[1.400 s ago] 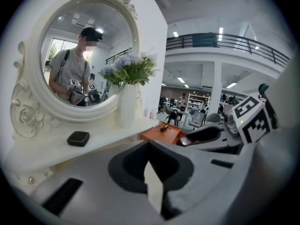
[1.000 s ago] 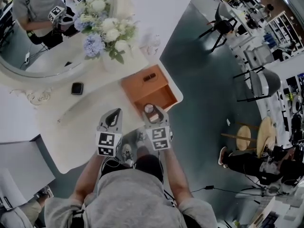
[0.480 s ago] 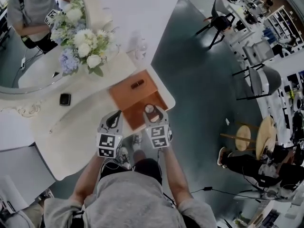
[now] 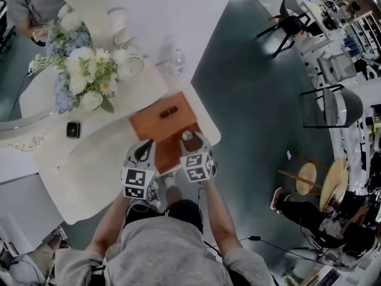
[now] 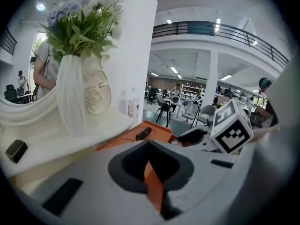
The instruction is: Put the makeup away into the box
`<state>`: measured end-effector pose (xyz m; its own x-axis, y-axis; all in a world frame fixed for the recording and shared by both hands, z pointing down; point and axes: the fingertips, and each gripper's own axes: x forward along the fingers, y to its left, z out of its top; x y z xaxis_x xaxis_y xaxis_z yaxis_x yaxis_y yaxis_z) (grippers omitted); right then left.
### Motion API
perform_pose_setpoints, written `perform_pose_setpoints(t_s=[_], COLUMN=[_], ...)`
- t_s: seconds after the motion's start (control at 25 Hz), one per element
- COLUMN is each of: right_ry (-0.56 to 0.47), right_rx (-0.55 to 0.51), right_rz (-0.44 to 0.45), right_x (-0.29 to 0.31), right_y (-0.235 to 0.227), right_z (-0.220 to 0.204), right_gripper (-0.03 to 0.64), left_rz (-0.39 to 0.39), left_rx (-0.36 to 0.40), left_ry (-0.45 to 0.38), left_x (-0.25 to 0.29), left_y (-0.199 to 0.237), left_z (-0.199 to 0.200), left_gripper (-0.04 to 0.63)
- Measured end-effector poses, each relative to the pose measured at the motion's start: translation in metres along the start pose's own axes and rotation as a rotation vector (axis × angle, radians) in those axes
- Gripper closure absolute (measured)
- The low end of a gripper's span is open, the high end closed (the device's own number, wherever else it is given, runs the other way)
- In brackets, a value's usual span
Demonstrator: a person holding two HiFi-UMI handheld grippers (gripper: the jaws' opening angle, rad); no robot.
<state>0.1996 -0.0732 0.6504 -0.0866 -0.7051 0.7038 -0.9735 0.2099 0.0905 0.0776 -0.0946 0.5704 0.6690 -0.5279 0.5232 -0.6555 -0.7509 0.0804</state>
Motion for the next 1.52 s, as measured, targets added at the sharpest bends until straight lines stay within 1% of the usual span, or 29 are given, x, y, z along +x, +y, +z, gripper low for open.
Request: perform_pose_setpoints(t_s=[0.16, 0.28, 0.64, 0.8, 1.0, 1.16, 1.52], right_ry=[0.057, 0.093, 0.202, 0.247, 0.247, 0.232, 0.185], right_rx=[-0.020, -0.051, -0.065, -0.085, -0.083, -0.074, -0.056], right_rz=[0.042, 0.033, 0.033, 0.012, -0.014, -0.006, -0.018], right_x=[0.016, 0.023, 0.031, 0.035, 0.036, 0.035, 0.031], right_y=[0.002, 0.000, 0.001, 0.001, -0.001, 0.001, -0.001], right_z=[-0.006, -0.008, -0.017, -0.022, -0.022, -0.021, -0.015], right_gripper=[0.397, 0.397, 0.396, 0.396, 0.396, 0.393, 0.393], left_rz=[0.004, 0.007, 0.020, 0.029, 0.038, 0.042, 0.035], left_rx=[-0.013, -0.023, -0.042, -0.044, -0.052, -0.054, -0.031], left_ry=[0.027, 0.038, 0.051, 0.059, 0.057, 0.057, 0.040], left_x=[0.014, 0.021, 0.023, 0.020, 0.016, 0.013, 0.004], left_y=[-0.001, -0.001, 0.000, 0.001, 0.003, 0.005, 0.003], left_z=[-0.008, -0.011, -0.016, -0.022, -0.021, -0.022, -0.015], left_gripper=[0.595, 0.595, 0.595, 0.595, 0.594, 0.595, 0.594])
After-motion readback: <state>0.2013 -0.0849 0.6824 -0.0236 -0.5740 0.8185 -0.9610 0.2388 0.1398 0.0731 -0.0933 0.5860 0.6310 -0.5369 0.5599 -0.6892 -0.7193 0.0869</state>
